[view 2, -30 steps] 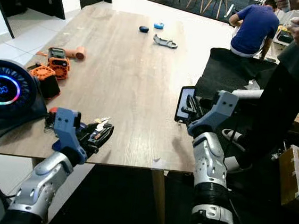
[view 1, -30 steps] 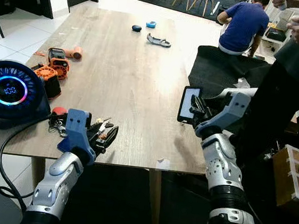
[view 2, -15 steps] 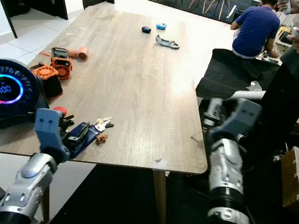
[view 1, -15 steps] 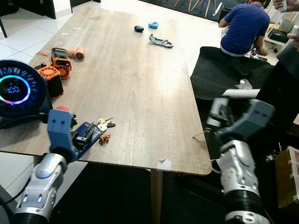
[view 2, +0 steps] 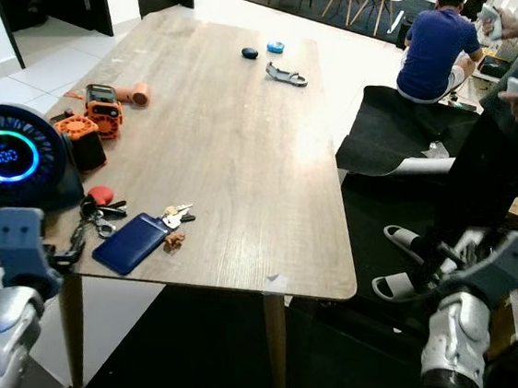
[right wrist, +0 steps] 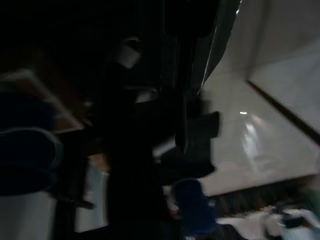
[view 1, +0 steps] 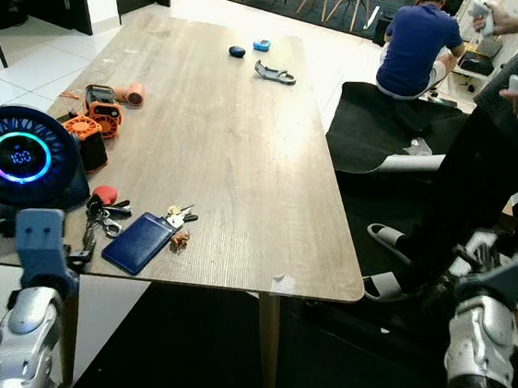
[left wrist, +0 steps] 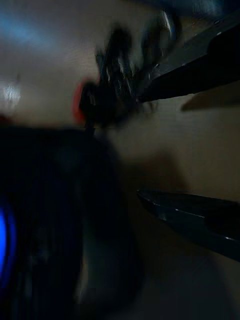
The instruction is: Hang keys on a hook
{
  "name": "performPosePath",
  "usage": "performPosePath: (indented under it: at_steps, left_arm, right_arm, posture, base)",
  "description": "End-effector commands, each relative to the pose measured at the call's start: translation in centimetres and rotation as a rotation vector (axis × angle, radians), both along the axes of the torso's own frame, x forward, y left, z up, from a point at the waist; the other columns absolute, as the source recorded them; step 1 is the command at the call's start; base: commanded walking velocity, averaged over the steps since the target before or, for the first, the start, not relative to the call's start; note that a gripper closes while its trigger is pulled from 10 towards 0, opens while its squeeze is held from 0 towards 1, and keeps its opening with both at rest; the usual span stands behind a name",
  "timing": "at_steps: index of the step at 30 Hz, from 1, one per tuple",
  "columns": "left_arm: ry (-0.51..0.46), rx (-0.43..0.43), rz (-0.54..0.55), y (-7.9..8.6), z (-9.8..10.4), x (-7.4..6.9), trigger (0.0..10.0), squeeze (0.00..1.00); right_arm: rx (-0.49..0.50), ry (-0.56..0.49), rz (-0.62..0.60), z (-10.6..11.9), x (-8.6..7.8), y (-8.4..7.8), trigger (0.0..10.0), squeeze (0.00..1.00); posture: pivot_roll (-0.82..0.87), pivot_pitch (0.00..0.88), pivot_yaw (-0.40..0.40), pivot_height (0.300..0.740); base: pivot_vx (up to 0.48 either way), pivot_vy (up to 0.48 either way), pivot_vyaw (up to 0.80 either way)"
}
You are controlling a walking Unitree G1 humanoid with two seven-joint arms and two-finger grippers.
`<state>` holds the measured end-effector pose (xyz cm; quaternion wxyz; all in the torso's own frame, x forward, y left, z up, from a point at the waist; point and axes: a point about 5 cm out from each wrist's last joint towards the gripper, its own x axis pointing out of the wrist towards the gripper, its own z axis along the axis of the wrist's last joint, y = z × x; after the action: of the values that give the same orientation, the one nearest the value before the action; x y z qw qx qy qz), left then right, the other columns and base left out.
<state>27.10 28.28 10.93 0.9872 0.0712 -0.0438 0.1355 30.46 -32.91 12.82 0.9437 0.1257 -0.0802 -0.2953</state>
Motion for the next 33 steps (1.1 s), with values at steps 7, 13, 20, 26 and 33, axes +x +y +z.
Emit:
performPosePath:
  at_steps: [7,13,20,26,33]
  left_arm:
    - [0.094,0.102,0.176,2.4,-3.9,-4.4,10.0,0.0]
    - [0.086,0.072,0.274,3.4,-5.0,-6.5,10.0,0.0]
    - [0.11,0.071,0.341,4.2,-5.9,-7.8,10.0,0.0]
    - [0.367,0.114,0.103,2.0,-10.2,-8.8,10.0,0.0]
    - [0.568,0.02,-0.132,-1.8,-14.2,-9.7,10.0,0.0]
  right_arm:
    - [-0.009,0.186,-0.032,-5.6,-3.7,-0.4,10.0,0.0]
    - [0.018,0.251,-0.034,-7.7,-5.1,-0.2,10.0,0.0]
    - [0.018,0.287,-0.034,-8.6,-5.8,-0.3,10.0,0.0]
    - [-0.008,0.463,0.025,-11.9,-8.2,0.5,10.0,0.0]
    - [-0.018,0.812,0.317,-17.8,-11.6,5.5,10.0,0.0]
  posture:
    - [0.09,0.092,-0.054,0.74]
    - [0.09,0.092,-0.054,0.74]
    - [0.09,0.094,-0.054,0.74]
    - [0.09,0.09,-0.058,0.74]
    - [0.08,0.079,-0.057,0.74]
  base:
    - [0.0,0.0,0.0]
    - [0.0,0.0,0.0]
    - [0.0,0.0,0.0]
    - [0.0,0.0,0.0]
    - [0.0,0.0,0.0]
